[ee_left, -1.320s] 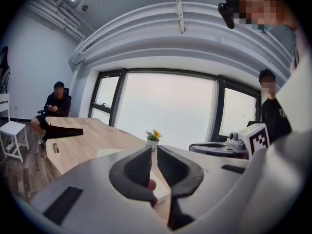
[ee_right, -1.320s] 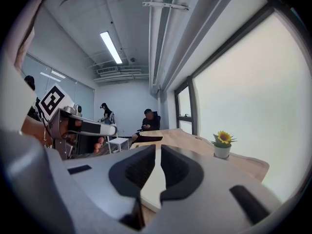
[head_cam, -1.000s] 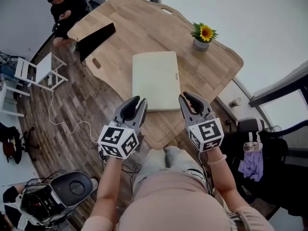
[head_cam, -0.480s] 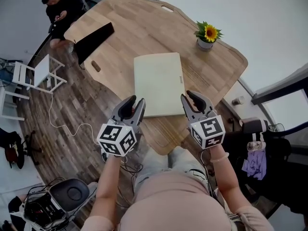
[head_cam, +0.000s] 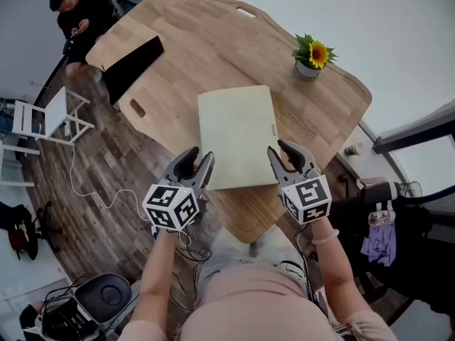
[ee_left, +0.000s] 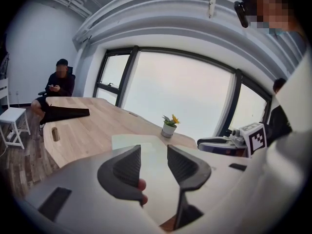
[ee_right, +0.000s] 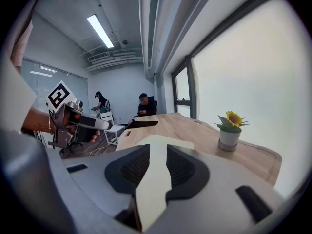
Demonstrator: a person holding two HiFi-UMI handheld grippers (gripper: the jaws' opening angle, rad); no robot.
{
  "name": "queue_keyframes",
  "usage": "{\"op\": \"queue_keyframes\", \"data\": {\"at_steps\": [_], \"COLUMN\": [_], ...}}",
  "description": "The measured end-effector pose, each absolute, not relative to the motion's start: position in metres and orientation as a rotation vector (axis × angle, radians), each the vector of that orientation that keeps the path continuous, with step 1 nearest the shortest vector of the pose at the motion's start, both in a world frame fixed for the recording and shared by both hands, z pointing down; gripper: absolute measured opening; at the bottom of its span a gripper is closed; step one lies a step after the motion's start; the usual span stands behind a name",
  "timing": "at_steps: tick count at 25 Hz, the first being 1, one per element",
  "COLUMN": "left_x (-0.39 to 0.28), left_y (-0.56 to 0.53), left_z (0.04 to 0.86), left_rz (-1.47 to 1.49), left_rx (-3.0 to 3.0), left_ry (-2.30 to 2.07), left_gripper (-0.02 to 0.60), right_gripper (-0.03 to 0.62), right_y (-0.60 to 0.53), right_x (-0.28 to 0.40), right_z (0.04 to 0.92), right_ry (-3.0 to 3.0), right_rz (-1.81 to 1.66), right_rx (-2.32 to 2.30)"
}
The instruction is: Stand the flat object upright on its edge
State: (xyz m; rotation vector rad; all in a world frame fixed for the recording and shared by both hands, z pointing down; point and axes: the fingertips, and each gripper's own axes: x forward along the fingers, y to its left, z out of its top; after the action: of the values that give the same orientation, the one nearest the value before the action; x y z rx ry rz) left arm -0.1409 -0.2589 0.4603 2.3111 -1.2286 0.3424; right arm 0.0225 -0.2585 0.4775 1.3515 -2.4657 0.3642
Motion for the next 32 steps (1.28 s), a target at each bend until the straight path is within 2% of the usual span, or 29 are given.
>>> {"op": "queue_keyframes", "data": {"at_steps": [16, 32], "left_x": [-0.155, -0.158], "left_y": [-0.312, -0.34], "left_z": [0.526, 0.581], "left_rz": [0.398, 0.422], "left_rx": [2.202, 2.049], "left_ry": [-1.122, -1.01], "left_gripper": [0.207, 0.261], "right_gripper": [0.145, 0.245], "right_y": [-0.306, -0.34], "right_x": [0.026, 0.032], "right_z": [0.529, 0.582], "right_ry": [-2.366, -2.339], "right_rz": [0.44, 0.719], "right_rx": [1.342, 1.316]}}
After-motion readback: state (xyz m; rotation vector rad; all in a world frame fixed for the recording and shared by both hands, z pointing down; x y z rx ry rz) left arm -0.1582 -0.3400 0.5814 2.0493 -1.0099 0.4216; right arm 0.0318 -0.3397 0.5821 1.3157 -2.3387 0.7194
